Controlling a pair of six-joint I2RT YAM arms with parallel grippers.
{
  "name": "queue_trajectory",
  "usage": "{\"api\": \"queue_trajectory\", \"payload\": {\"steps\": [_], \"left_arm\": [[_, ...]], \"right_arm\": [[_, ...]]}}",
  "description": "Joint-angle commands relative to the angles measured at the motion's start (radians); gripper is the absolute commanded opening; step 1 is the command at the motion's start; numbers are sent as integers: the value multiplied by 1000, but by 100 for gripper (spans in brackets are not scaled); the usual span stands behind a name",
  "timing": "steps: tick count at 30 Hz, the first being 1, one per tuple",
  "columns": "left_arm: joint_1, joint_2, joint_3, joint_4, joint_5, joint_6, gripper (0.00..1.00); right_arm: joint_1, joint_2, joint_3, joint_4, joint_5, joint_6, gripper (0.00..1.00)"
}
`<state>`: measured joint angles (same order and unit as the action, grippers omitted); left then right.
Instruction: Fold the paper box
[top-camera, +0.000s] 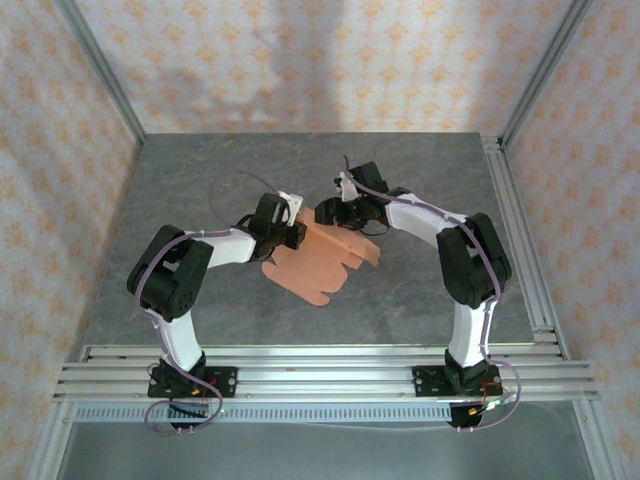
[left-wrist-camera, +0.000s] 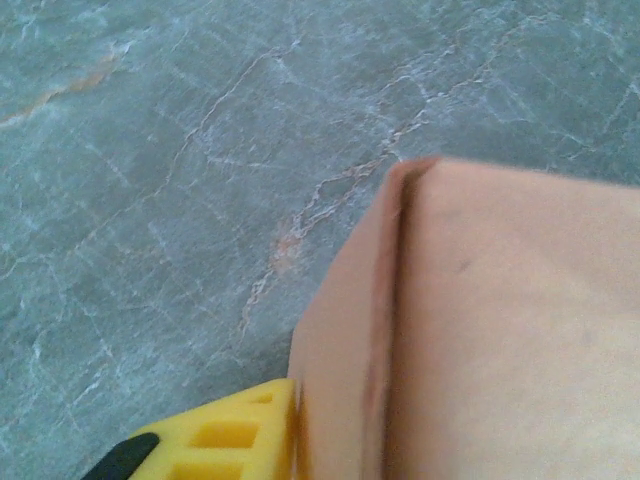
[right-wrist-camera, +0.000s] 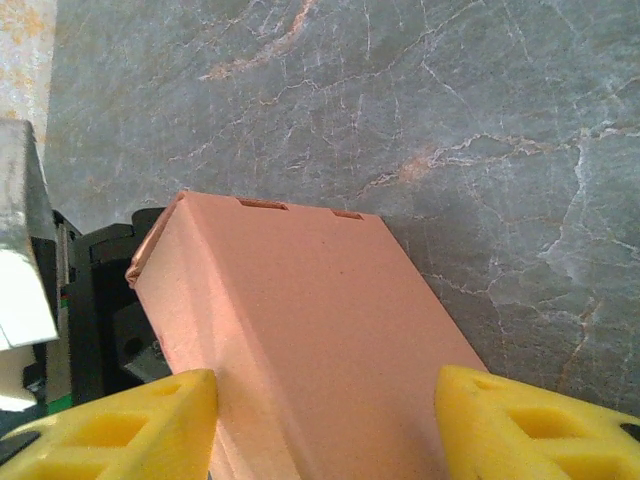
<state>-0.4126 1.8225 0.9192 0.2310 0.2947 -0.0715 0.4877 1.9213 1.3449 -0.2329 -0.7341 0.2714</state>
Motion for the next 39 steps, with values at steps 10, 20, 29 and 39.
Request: {"api": "queue_trajectory", "payload": {"steps": [10,20,29,39], "left_arm": [[1,6,-59,143,8,-30,20],[7,14,-53,159,29,-49,8],[11,-76,-60,86,75,5,0],[22,-120,-47,45,225,43,0]], "right_arm": [[-8,38,-7,-4,-8,44,57],[-9,26,-14,-2,-14,56,57],[-22,-111,-81,127,-9,101,59],[-143,-202,-149,169,3,133,59]]}}
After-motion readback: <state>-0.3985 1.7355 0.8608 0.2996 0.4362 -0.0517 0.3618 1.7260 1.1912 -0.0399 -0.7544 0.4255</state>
